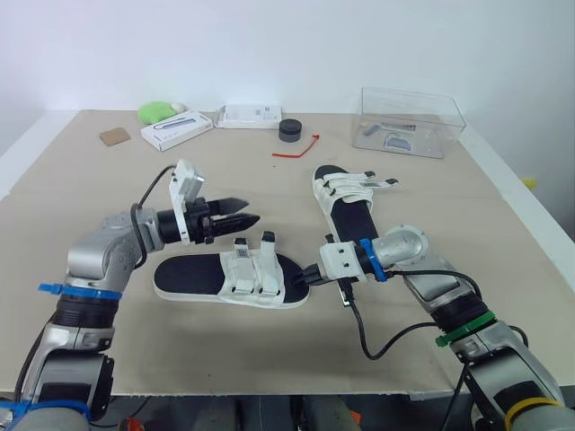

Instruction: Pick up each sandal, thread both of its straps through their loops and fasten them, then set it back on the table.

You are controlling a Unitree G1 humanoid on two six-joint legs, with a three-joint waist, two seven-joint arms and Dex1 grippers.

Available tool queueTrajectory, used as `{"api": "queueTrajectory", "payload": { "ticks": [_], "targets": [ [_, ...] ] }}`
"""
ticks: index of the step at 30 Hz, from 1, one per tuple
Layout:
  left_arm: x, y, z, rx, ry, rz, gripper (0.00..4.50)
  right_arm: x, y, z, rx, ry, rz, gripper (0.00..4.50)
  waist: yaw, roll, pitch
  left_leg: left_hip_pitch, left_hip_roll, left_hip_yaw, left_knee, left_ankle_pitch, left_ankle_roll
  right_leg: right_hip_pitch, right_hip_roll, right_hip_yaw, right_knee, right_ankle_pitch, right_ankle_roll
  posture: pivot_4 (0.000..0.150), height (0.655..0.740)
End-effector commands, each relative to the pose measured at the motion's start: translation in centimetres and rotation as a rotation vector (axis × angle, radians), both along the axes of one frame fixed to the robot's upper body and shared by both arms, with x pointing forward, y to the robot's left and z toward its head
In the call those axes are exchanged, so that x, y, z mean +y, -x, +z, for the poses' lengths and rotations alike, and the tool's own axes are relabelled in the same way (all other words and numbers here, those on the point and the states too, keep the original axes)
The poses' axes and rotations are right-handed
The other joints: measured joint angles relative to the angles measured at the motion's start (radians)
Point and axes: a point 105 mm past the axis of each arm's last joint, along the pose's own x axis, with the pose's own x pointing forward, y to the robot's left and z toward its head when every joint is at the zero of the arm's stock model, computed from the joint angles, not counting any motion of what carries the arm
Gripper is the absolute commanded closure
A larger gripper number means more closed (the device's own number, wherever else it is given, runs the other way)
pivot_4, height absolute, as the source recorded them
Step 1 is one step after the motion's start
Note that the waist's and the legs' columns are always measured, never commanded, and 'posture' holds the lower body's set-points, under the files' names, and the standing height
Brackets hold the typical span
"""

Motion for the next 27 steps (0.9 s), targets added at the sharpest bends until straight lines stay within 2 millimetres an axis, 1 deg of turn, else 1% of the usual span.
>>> {"api": "queueTrajectory", "payload": {
  "ticks": [1,2,4,6,8,12,14,16,17,19,22,24,25,27],
  "targets": [
    [-1.8,0.8,0.2,-0.044,-0.026,-0.1,2.09,-2.6,-0.2,-3.5,0.089,0.155,-0.091,4.5,0.0,0.0,0.0,0.0,0.0,0.0,0.0,0.0,0.0,0.0,0.0,0.0,0.0,0.0,0.0,0.15,0.74],
    [-2.2,0.8,-0.3,-0.036,-0.042,-0.116,2.42,-2.5,-0.2,-3.5,0.089,0.154,-0.092,4.5,0.0,0.0,0.0,0.0,0.0,0.0,0.0,0.0,0.0,0.0,0.0,0.0,0.0,0.0,0.0,0.15,0.74],
    [-2.7,0.9,-1.3,0.033,-0.051,-0.155,3.32,-2.5,-0.2,-3.5,0.089,0.152,-0.093,4.5,0.0,0.0,0.0,0.0,0.0,0.0,0.0,0.0,0.0,0.0,0.0,0.0,0.0,0.0,0.0,0.15,0.74],
    [-2.8,0.6,-2.2,0.113,-0.061,-0.175,4.46,-2.5,-0.3,-3.5,0.088,0.15,-0.095,4.5,0.0,0.0,0.0,0.0,0.0,0.0,0.0,0.0,0.0,0.0,0.0,0.0,0.0,0.0,0.0,0.15,0.74],
    [-2.6,0.3,-2.9,0.168,-0.092,-0.195,4.46,-2.4,-0.3,-3.5,0.087,0.149,-0.097,4.5,0.0,0.0,0.0,0.0,-0.001,-0.001,0.0,0.0,0.001,0.0,0.001,0.0,0.0,0.0,0.0,0.15,0.74],
    [-2.3,-0.4,-3.8,0.305,-0.146,-0.225,4.46,-2.4,-0.3,-3.5,0.085,0.142,-0.104,4.5,0.0,0.0,0.0,0.0,-0.001,-0.001,0.0,0.001,0.001,0.0,0.001,-0.001,0.0,0.0,0.0,0.15,0.74],
    [-1.8,-0.6,-5.0,0.344,-0.24,-0.231,4.46,-2.4,-0.3,-3.5,0.085,0.141,-0.107,4.5,-0.001,0.0,0.0,-0.001,-0.001,-0.001,0.0,0.001,0.001,0.0,0.001,-0.002,0.0,0.0,0.0,0.15,0.74],
    [-1.3,-1.2,-6.3,0.359,-0.318,-0.2,4.46,-2.5,-0.2,-3.5,0.084,0.141,-0.108,4.5,-0.001,0.0,0.0,0.0,-0.002,0.0,0.0,0.0,0.001,0.0,0.001,-0.001,0.0,0.0,0.0,0.15,0.74],
    [-0.9,-1.8,-6.8,0.33,-0.361,-0.166,4.46,-2.5,-0.2,-3.5,0.084,0.141,-0.11,4.5,-0.001,0.0,0.0,0.0,-0.002,0.0,0.0,0.0,0.001,0.0,0.001,-0.001,0.0,0.0,0.0,0.15,0.74],
    [-0.5,-2.6,-7.4,0.29,-0.405,-0.128,4.46,-2.6,-0.1,-3.5,0.084,0.14,-0.112,4.5,-0.001,-0.001,0.0,0.0,-0.002,0.0,0.0,0.0,0.001,-0.001,0.001,-0.001,0.0,0.0,0.0,0.15,0.74],
    [-0.1,-2.8,-7.6,0.279,-0.439,-0.127,4.46,-2.6,0.0,-3.6,0.086,0.141,-0.114,4.5,0.0,-0.003,-0.002,-0.001,-0.002,-0.001,0.0,0.001,0.001,0.0,0.0,0.0,0.0,-0.002,-0.003,0.15,0.74],
    [0.1,-3.6,-7.1,0.247,-0.428,-0.091,4.46,-2.6,0.0,-3.6,0.086,0.141,-0.115,4.5,-0.001,-0.003,-0.002,0.0,-0.002,-0.001,0.0,0.001,0.002,0.0,0.0,0.0,0.0,-0.002,-0.003,0.15,0.74],
    [0.1,-4.1,-6.4,0.222,-0.403,-0.063,4.46,-2.7,0.0,-3.6,0.085,0.142,-0.116,4.5,-0.001,-0.003,-0.002,0.0,-0.002,-0.001,0.0,0.001,0.002,0.0,0.0,0.0,0.0,-0.002,-0.003,0.15,0.74],
    [0.5,-5.4,-4.4,0.158,-0.336,0.011,4.46,-2.8,0.0,-3.6,0.082,0.14,-0.121,4.5,-0.001,-0.003,-0.002,-0.001,-0.002,-0.001,0.0,0.001,0.002,-0.001,0.0,0.0,0.0,-0.001,-0.002,0.15,0.74]
  ]
}}
